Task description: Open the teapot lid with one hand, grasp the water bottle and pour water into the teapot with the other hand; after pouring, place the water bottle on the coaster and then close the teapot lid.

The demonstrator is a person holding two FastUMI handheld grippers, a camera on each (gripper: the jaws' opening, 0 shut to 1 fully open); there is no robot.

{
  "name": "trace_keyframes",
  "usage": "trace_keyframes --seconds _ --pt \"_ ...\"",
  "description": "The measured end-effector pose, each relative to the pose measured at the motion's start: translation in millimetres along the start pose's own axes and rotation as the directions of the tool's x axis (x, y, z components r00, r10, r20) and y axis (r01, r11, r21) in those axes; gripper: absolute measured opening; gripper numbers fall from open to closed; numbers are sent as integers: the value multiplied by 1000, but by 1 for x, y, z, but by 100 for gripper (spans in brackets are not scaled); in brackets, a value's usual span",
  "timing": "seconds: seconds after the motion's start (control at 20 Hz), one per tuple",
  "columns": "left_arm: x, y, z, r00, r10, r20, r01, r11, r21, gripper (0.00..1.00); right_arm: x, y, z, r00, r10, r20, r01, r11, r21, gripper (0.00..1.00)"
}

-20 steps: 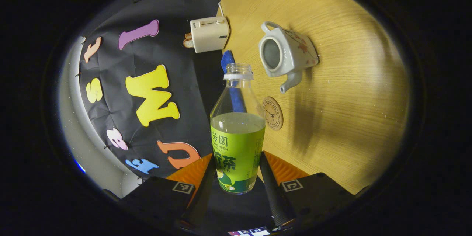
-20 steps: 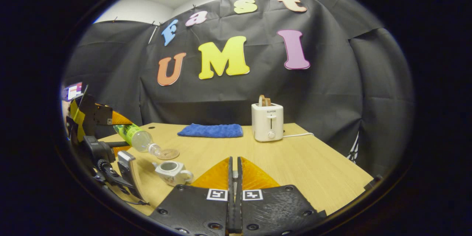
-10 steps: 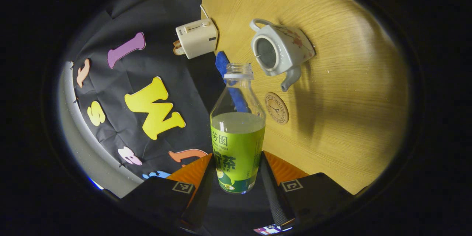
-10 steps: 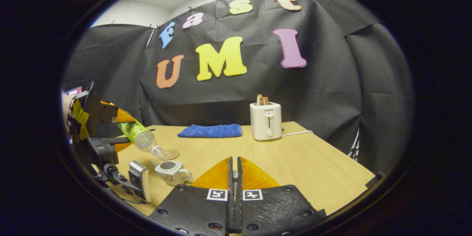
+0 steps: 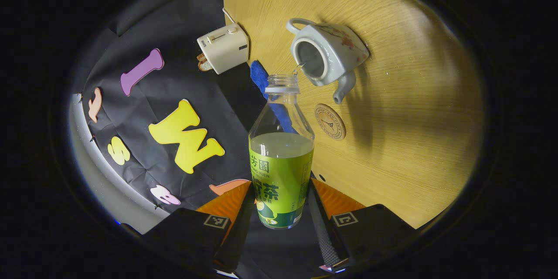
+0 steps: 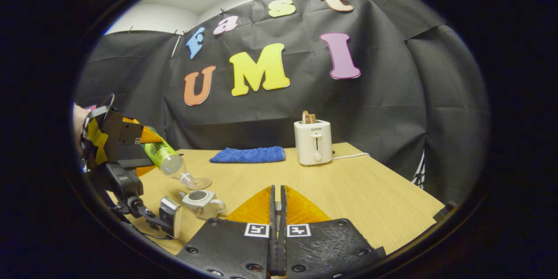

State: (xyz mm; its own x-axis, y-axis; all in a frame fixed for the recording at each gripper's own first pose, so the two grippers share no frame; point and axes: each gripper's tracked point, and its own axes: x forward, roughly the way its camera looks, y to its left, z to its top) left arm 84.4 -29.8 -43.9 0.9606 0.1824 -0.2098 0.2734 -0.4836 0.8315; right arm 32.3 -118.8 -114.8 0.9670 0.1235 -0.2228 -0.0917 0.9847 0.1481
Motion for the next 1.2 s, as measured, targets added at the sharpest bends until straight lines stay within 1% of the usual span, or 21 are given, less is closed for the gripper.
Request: trace_keyframes --seconds 0.1,0.4,0.45,0.55,0.6,0.65,0.75,0.9,1.2 --pt "1 -1 0 1000 -6 0 6 1000 23 71 0 -1 0 1000 -1 1 1 1000 2 0" --pt "-1 8 1 1000 9 -8 -8 996 90 71 -1 -5 -1 1000 -3 1 3 1000 16 0" --pt "0 10 3 1000 10 -8 -9 995 101 69 -1 -5 -2 1000 -3 0 3 1000 17 0" --pt "-2 10 5 1000 9 -8 -8 994 112 71 -1 -6 -2 1000 -2 -1 2 1000 20 0" --pt "-1 13 4 1000 13 -11 -11 992 124 69 -2 -7 -2 1000 -3 1 3 1000 21 0" --pt "-2 16 6 1000 27 -12 -25 990 141 71 -2 -8 -1 1000 -3 1 3 1000 24 0" --pt "-5 26 5 998 57 -21 -52 982 180 71 -2 -9 -1 1000 -5 3 5 1000 28 0" --pt "-3 25 6 999 50 -20 -45 981 188 71 -2 -11 -2 1000 -7 4 7 999 32 0" --pt "-9 37 7 996 84 -27 -75 967 243 71 -3 -13 0 1000 -10 7 10 999 37 0"
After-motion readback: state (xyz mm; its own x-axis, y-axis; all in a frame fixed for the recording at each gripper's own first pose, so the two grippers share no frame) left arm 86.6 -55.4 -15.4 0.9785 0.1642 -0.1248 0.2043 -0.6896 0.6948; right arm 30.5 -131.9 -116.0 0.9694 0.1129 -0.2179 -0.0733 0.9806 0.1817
